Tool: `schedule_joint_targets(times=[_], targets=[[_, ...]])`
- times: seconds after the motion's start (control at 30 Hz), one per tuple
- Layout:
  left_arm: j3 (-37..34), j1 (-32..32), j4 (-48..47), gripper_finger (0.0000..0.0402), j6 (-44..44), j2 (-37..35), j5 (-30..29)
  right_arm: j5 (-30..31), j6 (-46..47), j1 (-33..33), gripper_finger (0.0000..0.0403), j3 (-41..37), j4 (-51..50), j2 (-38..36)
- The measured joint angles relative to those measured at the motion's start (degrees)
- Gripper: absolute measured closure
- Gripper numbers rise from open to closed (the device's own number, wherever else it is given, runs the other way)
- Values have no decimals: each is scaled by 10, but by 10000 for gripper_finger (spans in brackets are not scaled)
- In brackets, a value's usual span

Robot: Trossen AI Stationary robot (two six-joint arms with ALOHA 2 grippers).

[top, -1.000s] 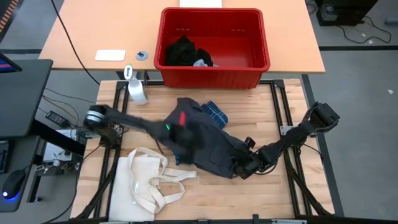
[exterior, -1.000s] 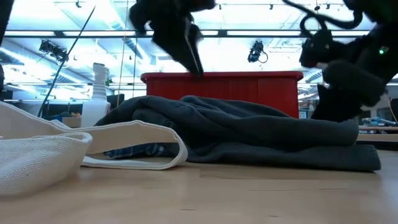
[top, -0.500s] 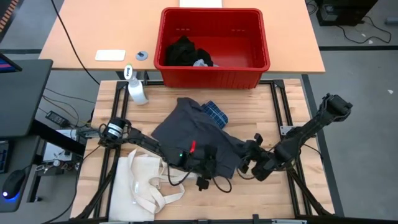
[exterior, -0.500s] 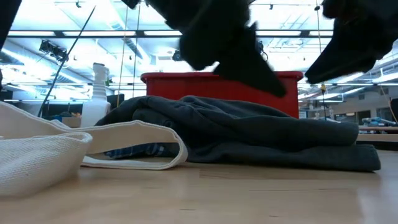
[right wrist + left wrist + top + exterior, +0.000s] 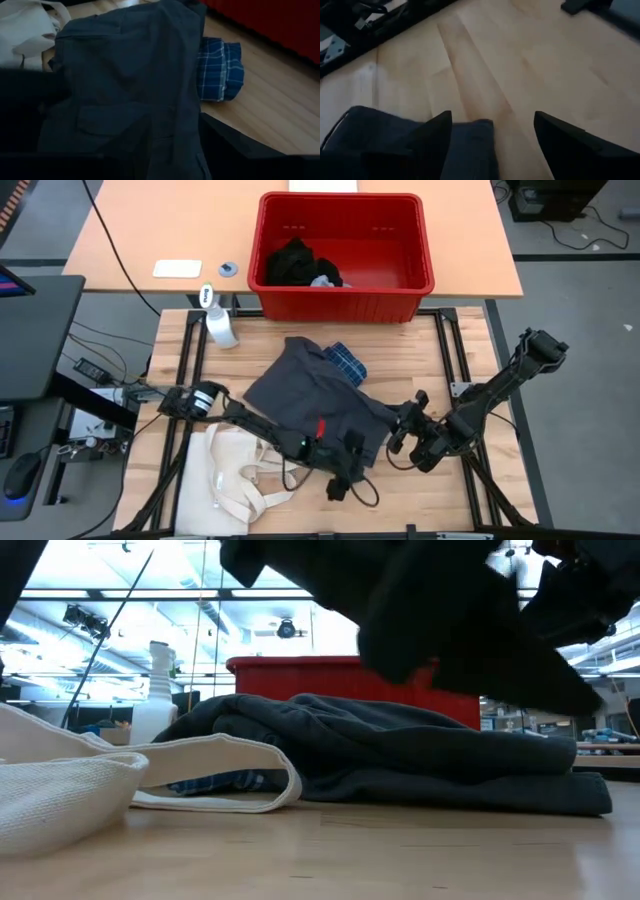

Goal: Fold Laundry from Bin
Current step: Fold the gray short

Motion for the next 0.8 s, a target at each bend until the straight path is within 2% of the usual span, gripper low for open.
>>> schedule_joint_targets(times=[0.17,0.23,0.37,0.5,0.63,0.8], targets=[[78,-3,-95,115,38,43,-55,5,10,9,236,0,-4,-1],[90,5,-103,116,37,54,-68,7,10,14,236,0,-4,-1],[91,27,-121,117,12,65,-62,14,11,24,236,0,-1,-1],[93,45,-148,137,-18,70,-25,16,11,34,236,0,5,-1],[93,47,-151,204,-14,71,-22,27,11,40,236,0,9,-1],[91,41,-174,352,14,62,-24,49,3,54,236,1,20,-1]])
